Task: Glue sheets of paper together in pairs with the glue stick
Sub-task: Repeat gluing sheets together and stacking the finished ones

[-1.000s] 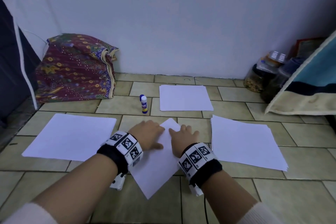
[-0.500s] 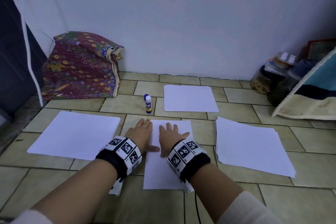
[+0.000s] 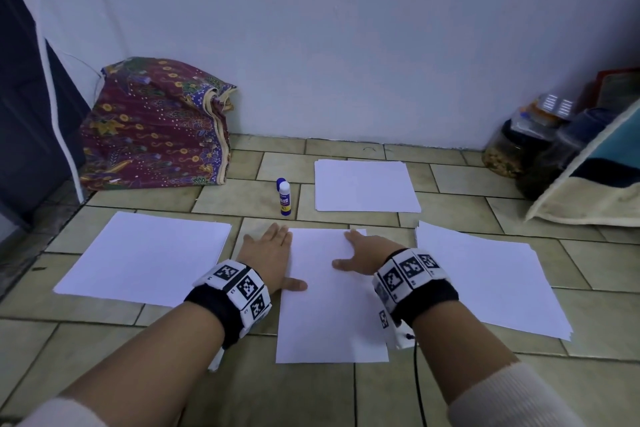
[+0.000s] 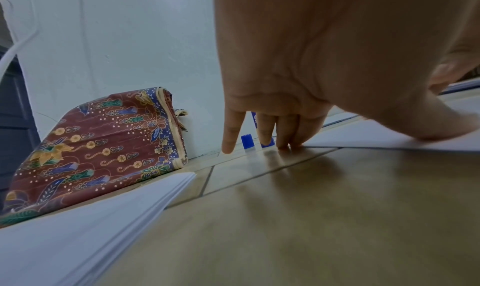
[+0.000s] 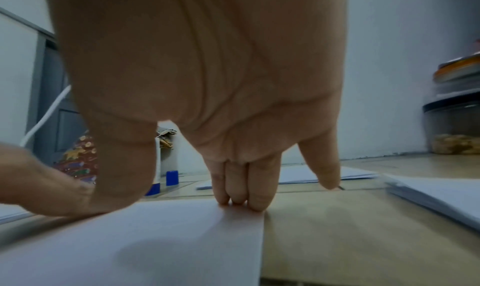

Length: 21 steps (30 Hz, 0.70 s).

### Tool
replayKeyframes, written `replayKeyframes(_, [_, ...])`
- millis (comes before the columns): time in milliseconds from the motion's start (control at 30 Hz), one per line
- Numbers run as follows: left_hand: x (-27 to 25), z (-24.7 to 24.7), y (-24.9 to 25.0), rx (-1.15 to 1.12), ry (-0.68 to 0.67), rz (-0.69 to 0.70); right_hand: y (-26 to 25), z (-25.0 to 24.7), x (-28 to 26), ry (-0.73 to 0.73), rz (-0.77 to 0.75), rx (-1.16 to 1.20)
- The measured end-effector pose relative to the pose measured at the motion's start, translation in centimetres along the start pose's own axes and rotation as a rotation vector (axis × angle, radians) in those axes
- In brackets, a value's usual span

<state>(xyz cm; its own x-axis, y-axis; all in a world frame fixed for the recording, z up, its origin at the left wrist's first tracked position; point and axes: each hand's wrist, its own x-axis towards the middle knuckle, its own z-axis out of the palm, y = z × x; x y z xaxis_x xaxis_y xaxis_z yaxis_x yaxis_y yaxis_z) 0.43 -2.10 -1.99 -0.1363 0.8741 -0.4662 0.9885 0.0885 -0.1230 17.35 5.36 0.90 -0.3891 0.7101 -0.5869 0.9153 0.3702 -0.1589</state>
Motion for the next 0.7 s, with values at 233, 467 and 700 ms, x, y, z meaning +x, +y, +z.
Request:
replayKeyframes(233, [-0.4,-0.4,-0.2,0.032,0.03,0.002,-2.0,1.1,-1.4,0.26,0.034,-0.164])
replayKeyframes(467, [-2.4,-0.6,-0.3,-0.092,0.133,0.049,-5.2,5.0,-3.1,0.224,-0.032,-0.19])
replayKeyframes(700, [-2.9,-0.4,-0.1,-0.047,0.051,0.112,-7.0,5.1,-2.8,0.145,-0.071,-0.165])
